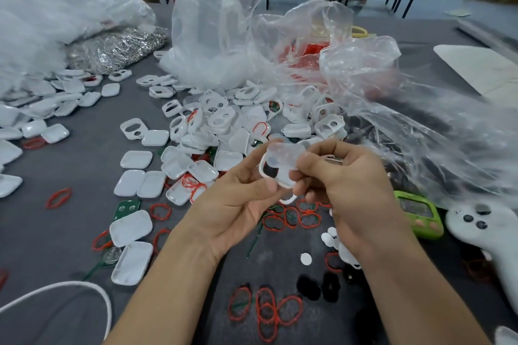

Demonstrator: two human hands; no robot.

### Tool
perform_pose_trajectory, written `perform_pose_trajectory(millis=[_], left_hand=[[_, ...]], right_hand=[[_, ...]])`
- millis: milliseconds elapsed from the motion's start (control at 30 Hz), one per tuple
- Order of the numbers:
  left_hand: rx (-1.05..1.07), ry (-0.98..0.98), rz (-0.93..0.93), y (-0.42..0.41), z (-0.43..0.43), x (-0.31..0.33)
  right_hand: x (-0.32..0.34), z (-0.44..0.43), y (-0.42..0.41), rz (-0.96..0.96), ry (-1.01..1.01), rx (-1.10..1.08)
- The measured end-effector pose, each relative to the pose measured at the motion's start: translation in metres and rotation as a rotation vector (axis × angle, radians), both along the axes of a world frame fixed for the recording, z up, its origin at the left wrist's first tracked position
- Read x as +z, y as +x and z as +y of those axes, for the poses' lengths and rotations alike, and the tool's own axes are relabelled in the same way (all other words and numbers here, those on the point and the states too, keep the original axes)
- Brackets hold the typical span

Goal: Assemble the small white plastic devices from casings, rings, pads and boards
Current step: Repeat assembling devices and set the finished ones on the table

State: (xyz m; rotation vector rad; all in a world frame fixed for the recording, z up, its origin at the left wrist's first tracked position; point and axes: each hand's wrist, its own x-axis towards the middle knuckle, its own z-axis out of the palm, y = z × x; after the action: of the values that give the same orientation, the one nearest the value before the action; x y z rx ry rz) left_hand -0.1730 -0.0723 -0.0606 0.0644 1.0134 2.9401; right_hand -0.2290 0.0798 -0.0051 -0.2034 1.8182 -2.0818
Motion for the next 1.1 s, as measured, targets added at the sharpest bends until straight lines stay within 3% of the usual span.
perform_pose_trajectory(millis=[233,533,733,900,1100], left_hand=[[0.154,-0.121,-0.044,-0.003,0.004,-0.006],[0.173,-0.178,-0.004,-0.003,0.010,-0.003],[0.148,-0.173,-0.013,-0.002,0.008,-0.002],[0.134,-0.171,-0.052,-0.002,0.007,-0.002],[0.122,-0.174,-0.083,-0.001,0.006,-0.001]], right_hand=[[-0.010,-0.008,0.006,0.159,0.165,-0.097],[-0.018,-0.008,0.005,0.157,0.319,-0.138],[-0.022,-0.005,-0.002,0.322,0.511,-0.172],[-0.020,-0.003,-0.008,0.207,0.306,-0.089],[-0.026,-0.004,0.003,0.905,0.572,-0.224]])
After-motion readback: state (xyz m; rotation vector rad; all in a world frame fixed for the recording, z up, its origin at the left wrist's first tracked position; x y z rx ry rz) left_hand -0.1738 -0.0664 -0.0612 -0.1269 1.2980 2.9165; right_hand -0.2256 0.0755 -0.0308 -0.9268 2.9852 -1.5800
